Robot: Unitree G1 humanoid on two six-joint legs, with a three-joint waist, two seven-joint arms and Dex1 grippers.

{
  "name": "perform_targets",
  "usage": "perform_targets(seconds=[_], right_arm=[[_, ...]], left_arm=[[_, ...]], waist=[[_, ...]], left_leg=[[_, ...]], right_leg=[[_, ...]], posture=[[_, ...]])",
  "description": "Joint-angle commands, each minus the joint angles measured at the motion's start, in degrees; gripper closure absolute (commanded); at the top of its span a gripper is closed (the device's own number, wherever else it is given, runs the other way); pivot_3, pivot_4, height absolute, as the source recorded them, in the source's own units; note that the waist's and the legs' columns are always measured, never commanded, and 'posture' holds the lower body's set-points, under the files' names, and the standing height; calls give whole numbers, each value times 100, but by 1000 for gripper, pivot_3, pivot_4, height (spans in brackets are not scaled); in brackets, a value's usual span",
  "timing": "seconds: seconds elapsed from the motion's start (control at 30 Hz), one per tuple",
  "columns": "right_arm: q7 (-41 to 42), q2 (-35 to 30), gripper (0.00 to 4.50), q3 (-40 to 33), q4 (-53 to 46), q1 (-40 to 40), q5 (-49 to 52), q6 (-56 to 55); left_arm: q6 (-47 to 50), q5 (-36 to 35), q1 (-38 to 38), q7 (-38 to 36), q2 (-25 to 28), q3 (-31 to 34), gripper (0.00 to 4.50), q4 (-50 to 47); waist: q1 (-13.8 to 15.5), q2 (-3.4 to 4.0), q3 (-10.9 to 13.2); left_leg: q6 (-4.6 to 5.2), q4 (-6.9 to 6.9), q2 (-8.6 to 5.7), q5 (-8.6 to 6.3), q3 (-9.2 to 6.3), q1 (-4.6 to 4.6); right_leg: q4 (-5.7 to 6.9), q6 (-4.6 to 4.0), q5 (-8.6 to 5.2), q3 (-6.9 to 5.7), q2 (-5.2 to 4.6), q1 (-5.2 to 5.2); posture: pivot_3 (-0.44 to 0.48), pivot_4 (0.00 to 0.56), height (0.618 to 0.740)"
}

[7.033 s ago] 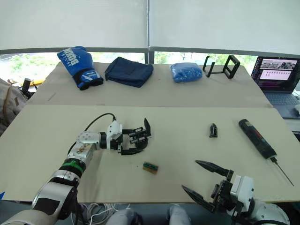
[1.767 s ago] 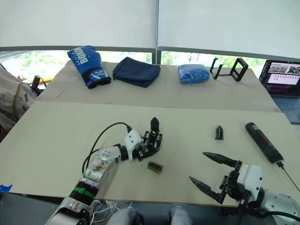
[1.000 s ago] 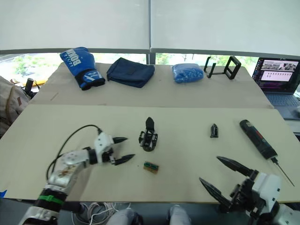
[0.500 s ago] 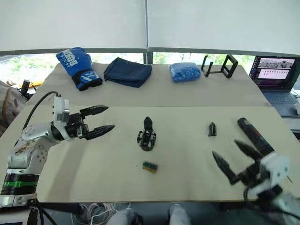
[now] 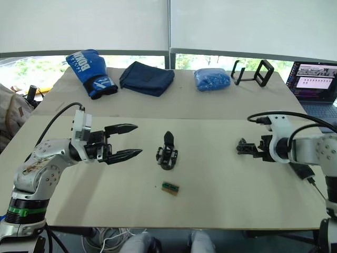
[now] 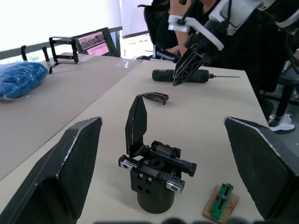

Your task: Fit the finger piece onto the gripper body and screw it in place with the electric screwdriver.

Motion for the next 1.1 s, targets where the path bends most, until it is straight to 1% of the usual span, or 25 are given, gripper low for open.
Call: perform_targets(seconds=[0.03,0.13,0.23,0.4,0.43,0.57,0.77,1.0,1.1], right_arm=[[320,38,0,547,766,-767,-730,68],[605,370,0,1019,1819,-1574,-1361,-100],[959,773,0,1495,2843,-2143,-1981,-313],[1405,1256,0,1740,4174,-2730,-2759,-693],[1387,1373,0,1647,4427,-2847,-2856,-685],[1425,1705,0,1687,5017,-3103,-3425,-1047],[1647,2107,0,1596,5626,-3301,-3943,-1317],[1864,2340,0,1567,5953,-3338,-4396,-1488],[1866,2383,846,1491,6066,-3305,-4515,-1588]], left_arm=[[-127,-15,-147,-115,1,-38,91,-121],[-117,-17,-211,-289,5,-155,91,-104],[-245,103,-389,-420,-32,-285,91,-5],[-305,159,-521,-488,-13,-302,91,133],[-301,159,-517,-495,-9,-294,91,123],[-243,124,-476,-448,-12,-253,91,9],[-215,114,-453,-396,-8,-223,91,-62],[-203,110,-460,-355,36,-170,91,-85],[-214,116,-430,-337,47,-160,0,-99]], waist=[[-12,0,0],[-42,0,0],[-80,0,0],[-120,2,0],[-125,3,0],[-152,4,1],[-154,6,2],[-174,8,2],[-174,9,2]], left_leg=[[1,0,0,0,0,-1],[1,0,-1,0,11,1],[-3,-2,3,2,14,1],[-10,-5,6,6,20,-1],[-10,-5,6,6,21,-2],[-12,-5,6,7,32,-5],[-20,-8,8,11,33,-6],[-24,-10,9,13,34,-5],[-24,-9,8,13,35,-5]], right_leg=[[-4,2,1,-2,0,2],[-2,6,2,-10,3,-1],[4,7,1,-16,7,-4],[9,6,1,-19,12,-10],[10,6,1,-19,11,-13],[21,6,1,-11,12,-28],[27,6,1,-10,13,-34],[30,6,1,-8,16,-38],[30,5,2,-8,15,-38]], posture=[[0,150,740],[0,150,740],[0,150,740],[0,150,740],[0,150,740],[0,150,740],[0,150,740],[0,150,740],[0,150,740]])
